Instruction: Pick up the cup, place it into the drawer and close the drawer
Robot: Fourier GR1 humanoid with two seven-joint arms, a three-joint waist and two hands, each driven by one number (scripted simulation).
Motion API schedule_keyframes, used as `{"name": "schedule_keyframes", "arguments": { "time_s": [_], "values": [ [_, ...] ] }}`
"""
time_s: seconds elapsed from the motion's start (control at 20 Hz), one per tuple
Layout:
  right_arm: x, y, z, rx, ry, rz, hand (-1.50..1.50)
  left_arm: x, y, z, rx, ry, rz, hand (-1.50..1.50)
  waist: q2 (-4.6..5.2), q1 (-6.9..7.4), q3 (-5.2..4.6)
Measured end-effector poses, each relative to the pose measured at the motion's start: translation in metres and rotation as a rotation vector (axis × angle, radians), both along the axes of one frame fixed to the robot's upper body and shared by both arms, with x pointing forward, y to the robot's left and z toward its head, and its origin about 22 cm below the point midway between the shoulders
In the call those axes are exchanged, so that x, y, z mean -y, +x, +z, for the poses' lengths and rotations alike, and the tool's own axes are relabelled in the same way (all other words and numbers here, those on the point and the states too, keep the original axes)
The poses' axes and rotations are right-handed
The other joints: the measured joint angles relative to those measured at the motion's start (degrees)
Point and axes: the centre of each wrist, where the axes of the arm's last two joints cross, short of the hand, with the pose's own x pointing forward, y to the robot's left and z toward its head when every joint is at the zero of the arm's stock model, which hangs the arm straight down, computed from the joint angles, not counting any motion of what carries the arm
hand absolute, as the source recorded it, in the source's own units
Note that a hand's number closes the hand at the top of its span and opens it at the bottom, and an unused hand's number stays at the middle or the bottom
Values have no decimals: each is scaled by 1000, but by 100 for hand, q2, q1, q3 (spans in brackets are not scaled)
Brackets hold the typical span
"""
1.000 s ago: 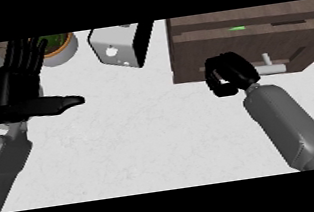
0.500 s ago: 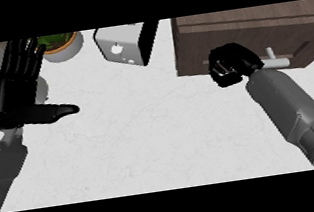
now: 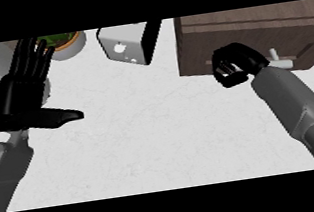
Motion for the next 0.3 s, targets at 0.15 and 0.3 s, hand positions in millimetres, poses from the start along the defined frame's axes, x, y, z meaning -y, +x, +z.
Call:
{"name": "schedule_keyframes", "arguments": {
  "time_s": [0.15,0.3],
  "values": [
    [3,0,0,2,37,4,150,3,0,-1,0,-5,-7,-150,17,21,7],
    [8,-1,-1,6,65,19,150,3,-1,-6,-8,-10,-12,-150,33,58,14]
  ]
}}
